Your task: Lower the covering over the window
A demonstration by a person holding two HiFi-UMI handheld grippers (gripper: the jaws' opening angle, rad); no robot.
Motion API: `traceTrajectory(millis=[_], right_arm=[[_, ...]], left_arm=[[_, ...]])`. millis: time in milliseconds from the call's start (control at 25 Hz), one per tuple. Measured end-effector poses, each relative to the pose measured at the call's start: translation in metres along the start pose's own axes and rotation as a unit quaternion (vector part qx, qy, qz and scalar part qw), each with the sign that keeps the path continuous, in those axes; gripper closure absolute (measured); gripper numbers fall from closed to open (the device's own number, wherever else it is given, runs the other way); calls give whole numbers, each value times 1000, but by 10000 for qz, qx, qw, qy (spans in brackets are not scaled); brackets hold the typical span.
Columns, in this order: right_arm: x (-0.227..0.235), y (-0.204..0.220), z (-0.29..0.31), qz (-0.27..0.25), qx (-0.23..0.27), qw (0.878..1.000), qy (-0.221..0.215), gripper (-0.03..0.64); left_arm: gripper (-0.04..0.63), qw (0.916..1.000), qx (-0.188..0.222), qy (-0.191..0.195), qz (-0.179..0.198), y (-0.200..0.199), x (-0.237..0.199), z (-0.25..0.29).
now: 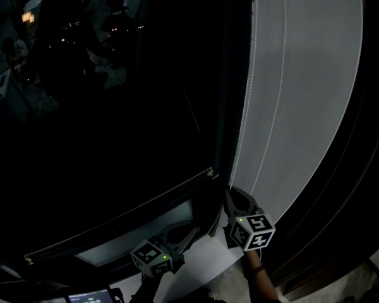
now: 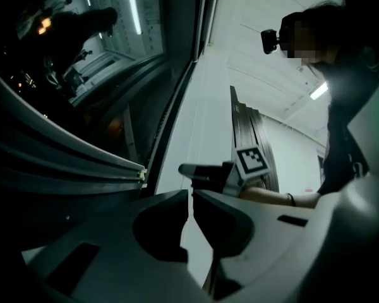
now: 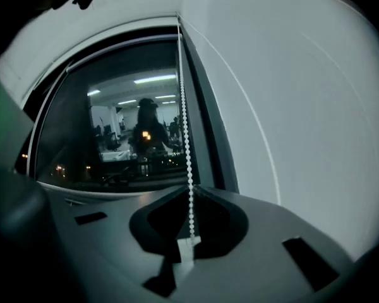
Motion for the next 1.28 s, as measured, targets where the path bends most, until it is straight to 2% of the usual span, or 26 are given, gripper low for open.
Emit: traceTrajectory(millis=[120, 280, 440, 600, 680, 760, 840, 920, 1120, 1200, 1280], right_arm=[[-1, 63, -13, 284, -577, 9979, 32, 594], [-7, 147, -36, 472, -1445, 9883, 89, 594], [-20, 201, -61, 687, -2031, 9767, 50, 594], [-26, 211, -71, 809, -2118, 9740, 19, 594], [-25, 212, -72, 821, -2156, 9730, 1, 594], [-23, 211, -73, 843, -2137, 9733, 0, 594], [-23, 209, -76, 905, -2105, 9734, -28, 594], [-25, 206, -77, 929, -2074, 9738, -62, 594], [-27, 206, -78, 917, -2008, 9753, -103, 594], [-28, 207, -81, 990, -2013, 9744, -118, 594], [-30, 209, -83, 934, -1995, 9753, -168, 594]], left_arm=[[557, 9999, 34, 84, 108, -14, 1, 14], [528, 9988, -20, 343, 340, -26, 8, 38], [505, 9971, -21, 581, 493, -29, 13, 62], [502, 9941, 3, 963, 497, -25, 17, 81], [502, 9931, -33, 1031, 558, -29, 21, 87], [505, 9933, -6, 1011, 555, -31, 22, 90], [580, 9939, 75, 998, 464, -29, 20, 90], [580, 9941, 145, 1012, 360, -31, 21, 90], [583, 9934, 44, 1060, 439, -28, 27, 95], [586, 9941, 35, 991, 449, -24, 23, 95], [588, 9947, 44, 822, 613, -30, 18, 91]])
Point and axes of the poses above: the fingertips, and each gripper's own axes: z forward along the fingers, x to its right, y out of its underside, the point moved 2 cm from there along -z, backward along the fingers, and after that the axes turned 6 degrees about y, right-handed, at the moved point
